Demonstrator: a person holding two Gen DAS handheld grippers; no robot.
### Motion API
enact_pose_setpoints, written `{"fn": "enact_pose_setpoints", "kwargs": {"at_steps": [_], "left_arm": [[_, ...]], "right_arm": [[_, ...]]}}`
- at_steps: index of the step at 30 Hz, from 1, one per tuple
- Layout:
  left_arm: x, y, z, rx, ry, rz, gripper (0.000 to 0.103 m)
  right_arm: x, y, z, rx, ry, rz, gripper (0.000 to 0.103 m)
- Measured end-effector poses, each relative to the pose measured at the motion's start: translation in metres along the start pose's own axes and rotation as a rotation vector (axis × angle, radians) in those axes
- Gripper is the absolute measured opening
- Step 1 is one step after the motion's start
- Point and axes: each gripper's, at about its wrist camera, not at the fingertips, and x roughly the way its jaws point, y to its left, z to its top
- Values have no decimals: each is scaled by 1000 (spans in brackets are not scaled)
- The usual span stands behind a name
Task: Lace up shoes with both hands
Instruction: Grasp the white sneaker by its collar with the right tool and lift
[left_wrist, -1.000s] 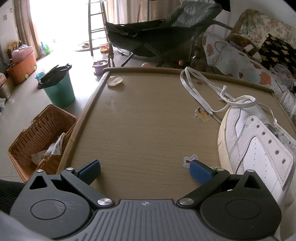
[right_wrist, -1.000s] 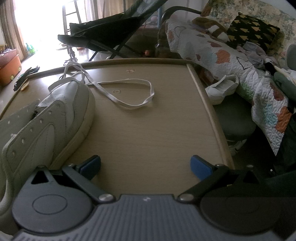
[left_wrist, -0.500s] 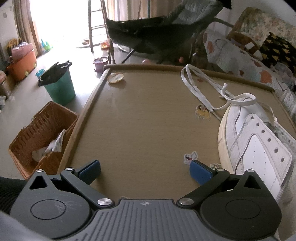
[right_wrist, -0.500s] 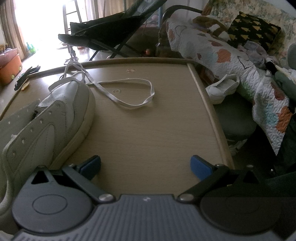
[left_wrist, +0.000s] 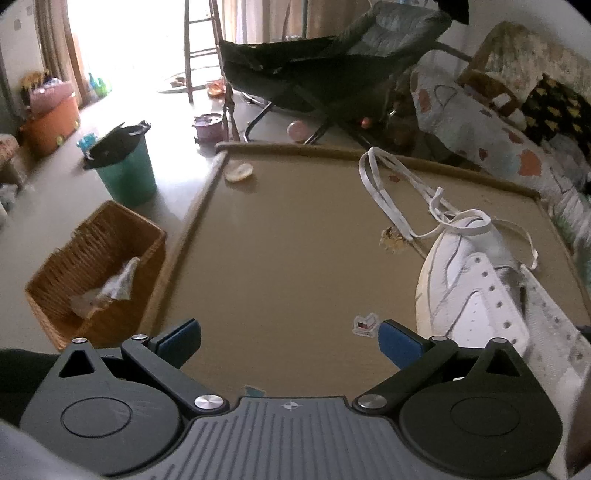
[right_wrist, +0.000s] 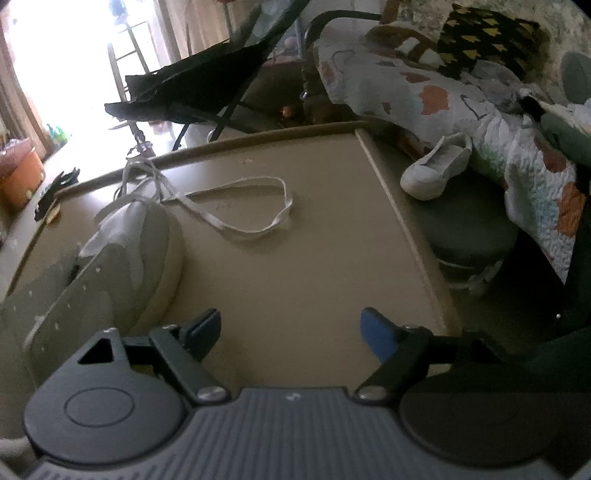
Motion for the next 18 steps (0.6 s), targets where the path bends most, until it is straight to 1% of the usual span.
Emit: {"fn": "enact_pose_setpoints", "kwargs": {"at_steps": [1,2,4,6,10,11,13,15,18], "left_arm": [[-6,-1,2,12,-7,5,102],[-13,-2,4,17,-18,-8,102],[-27,-2,7,15,-37,-53,103],[-37,-3,10,7,-30,-81,103],[-51,-12,7,39,-1,-128,103],[-54,-15,5,51,6,-132,103],[-58,-21,1,74,20,-109,103],[-63,-22,-2,83,29,-97,103],[-71,-18,-2,70,43,-111,103]], "right_arm": [[0,-2,1,11,0,9,80],[0,-2,1,18,1,14,79],[-1,-3,2,26,1,22,75],[-3,-2,2,25,-5,32,72],[-7,0,3,20,-12,68,58],[-8,0,4,20,-12,77,56],[-10,-2,5,28,-10,96,52],[-14,-3,6,34,-13,113,50],[-20,-5,10,40,-23,130,49]]}}
